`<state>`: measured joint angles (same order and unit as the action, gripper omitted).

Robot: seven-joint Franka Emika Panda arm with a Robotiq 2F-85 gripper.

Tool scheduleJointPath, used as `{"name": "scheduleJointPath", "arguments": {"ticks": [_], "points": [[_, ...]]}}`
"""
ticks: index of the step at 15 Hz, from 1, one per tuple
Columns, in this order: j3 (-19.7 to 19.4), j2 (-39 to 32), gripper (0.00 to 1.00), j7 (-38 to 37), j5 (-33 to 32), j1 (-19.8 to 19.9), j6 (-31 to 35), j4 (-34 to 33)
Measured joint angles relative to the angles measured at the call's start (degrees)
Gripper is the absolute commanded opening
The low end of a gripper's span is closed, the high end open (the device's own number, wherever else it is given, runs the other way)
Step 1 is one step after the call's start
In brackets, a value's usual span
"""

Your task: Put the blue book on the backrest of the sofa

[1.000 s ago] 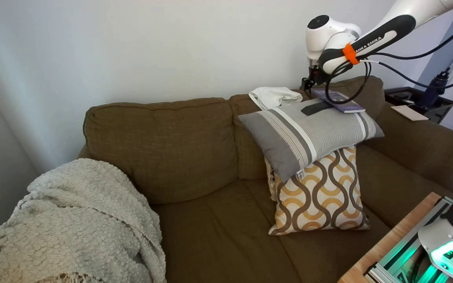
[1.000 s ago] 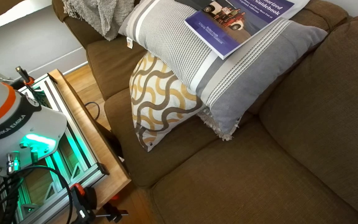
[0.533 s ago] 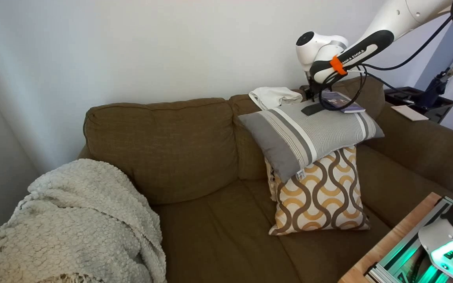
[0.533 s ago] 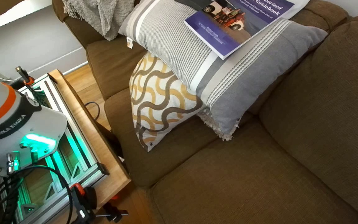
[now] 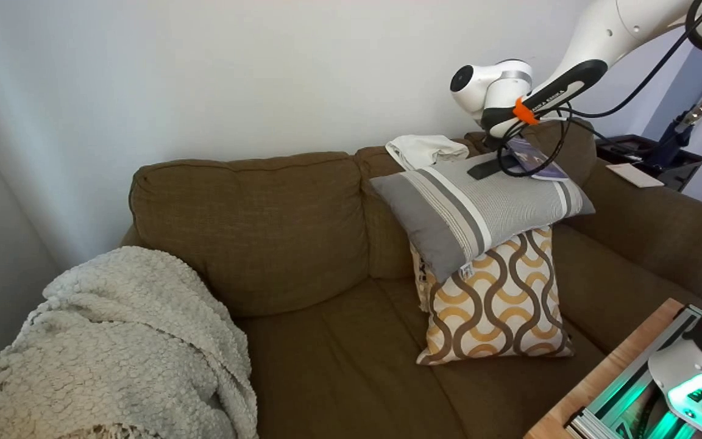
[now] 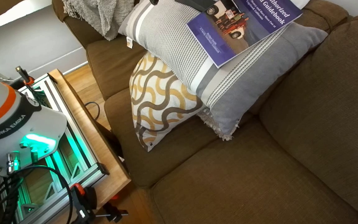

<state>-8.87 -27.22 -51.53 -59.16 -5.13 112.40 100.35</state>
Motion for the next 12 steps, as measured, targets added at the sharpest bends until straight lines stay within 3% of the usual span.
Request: {"name": "scheduleJointPath", "arguments": {"ticks": [3,9,12], "points": [[0.7,-0.1,0.01,-1.6,-3.4,-0.5,-2.9,0.0],[2.6,0.1,0.03,-2.9,-7.2,-0.5,-5.3,0.1],[3.8,3.1,0.03,-3.4,-10.7,-0.4,-3.3,0.4]]}}
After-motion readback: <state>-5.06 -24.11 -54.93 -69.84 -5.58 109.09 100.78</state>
